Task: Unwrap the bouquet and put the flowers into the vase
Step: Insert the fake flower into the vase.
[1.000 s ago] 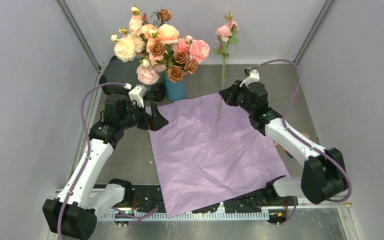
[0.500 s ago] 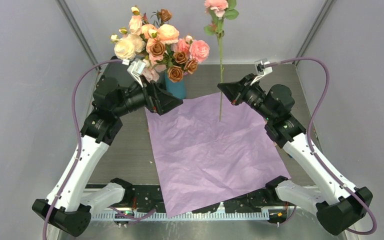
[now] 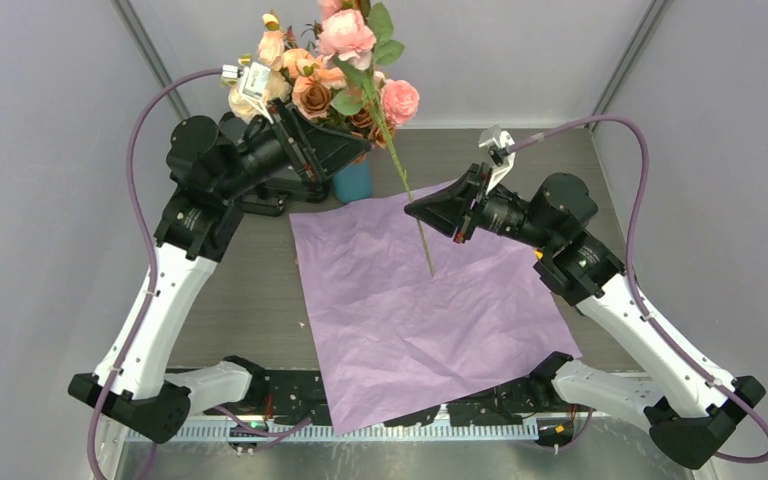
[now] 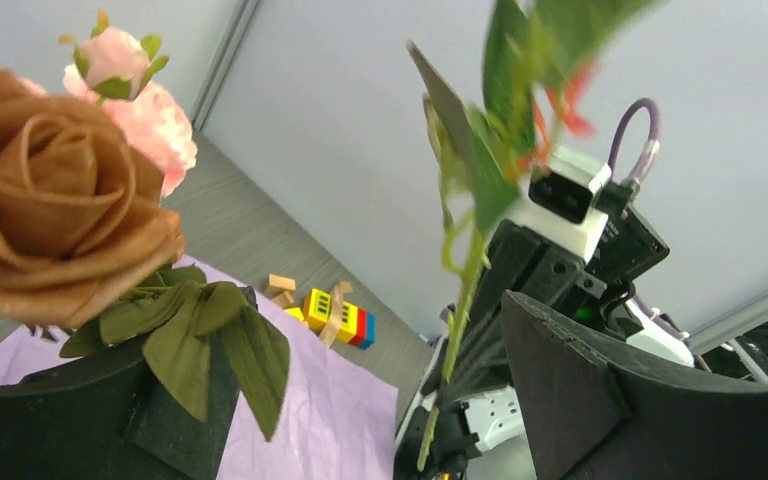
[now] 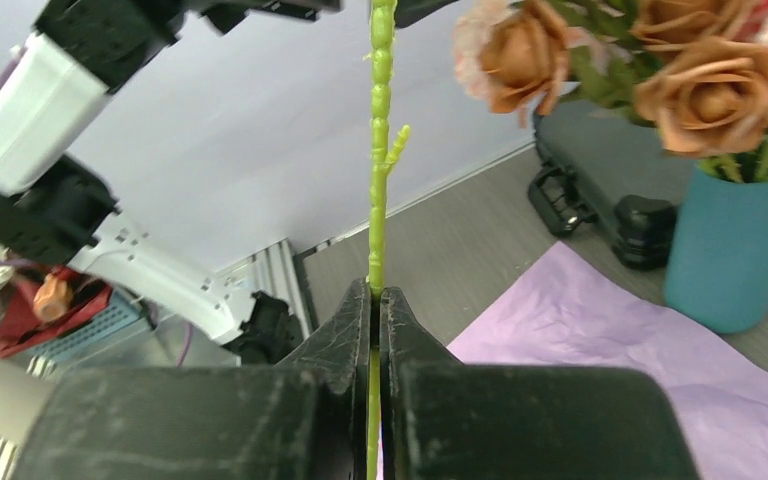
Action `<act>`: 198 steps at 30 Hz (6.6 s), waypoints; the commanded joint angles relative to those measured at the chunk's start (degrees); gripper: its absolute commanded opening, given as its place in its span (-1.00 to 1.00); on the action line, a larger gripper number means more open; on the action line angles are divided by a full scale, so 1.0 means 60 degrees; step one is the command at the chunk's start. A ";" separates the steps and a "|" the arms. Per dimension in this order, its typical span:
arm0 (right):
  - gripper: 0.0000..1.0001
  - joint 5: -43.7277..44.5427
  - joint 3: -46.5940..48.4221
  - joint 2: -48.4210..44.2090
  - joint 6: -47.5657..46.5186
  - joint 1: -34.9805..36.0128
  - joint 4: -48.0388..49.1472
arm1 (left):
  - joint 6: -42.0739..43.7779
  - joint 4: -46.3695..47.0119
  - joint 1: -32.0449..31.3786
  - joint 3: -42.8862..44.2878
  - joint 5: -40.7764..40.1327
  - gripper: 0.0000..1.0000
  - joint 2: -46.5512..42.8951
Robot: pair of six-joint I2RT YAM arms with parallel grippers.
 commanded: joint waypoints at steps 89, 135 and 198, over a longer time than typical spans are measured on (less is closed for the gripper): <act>0.68 0.6674 0.0260 0.0318 -0.0450 -0.0005 -0.3060 | 0.6280 0.3071 0.0044 -0.3377 -0.3037 -1.00 -0.3954; 0.65 1.0278 -0.2113 -0.0785 0.0006 -0.1297 -0.1477 | 0.7910 1.1259 0.0029 -0.5559 -0.4650 -1.00 -0.1035; 0.64 0.9153 -0.2333 -0.0647 0.0213 -0.2158 -0.1384 | 0.8523 1.1969 -0.0366 -0.6891 -0.5751 -1.00 0.2144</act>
